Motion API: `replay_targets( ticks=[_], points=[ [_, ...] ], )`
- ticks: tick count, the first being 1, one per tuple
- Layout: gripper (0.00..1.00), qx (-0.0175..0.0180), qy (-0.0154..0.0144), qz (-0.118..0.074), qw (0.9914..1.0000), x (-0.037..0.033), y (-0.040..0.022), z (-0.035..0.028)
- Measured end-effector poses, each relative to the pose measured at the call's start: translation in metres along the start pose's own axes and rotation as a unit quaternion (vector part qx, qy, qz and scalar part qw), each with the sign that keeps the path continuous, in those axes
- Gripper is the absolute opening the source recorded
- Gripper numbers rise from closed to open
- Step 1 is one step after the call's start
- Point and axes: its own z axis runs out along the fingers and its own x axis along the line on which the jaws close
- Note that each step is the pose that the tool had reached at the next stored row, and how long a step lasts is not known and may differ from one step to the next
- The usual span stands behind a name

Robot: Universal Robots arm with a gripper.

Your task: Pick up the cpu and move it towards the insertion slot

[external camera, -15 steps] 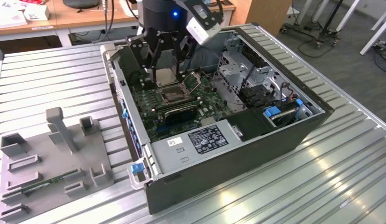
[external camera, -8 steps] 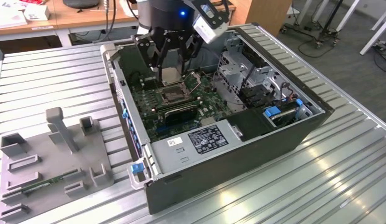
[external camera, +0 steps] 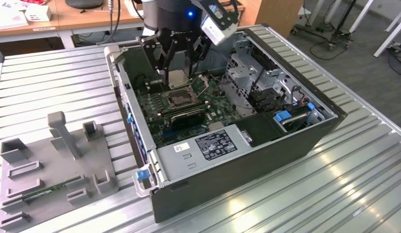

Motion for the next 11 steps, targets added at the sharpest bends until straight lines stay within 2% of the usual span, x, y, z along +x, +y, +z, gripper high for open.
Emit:
replay_targets(
  ticks=[6, 11],
  points=[
    [0.55, 0.0, 0.0, 0.0, 1.0, -0.0002, 0.0006, 0.0],
    [0.55, 0.0, 0.0, 0.0, 1.0, -0.0002, 0.0057, 0.0005]
  ],
)
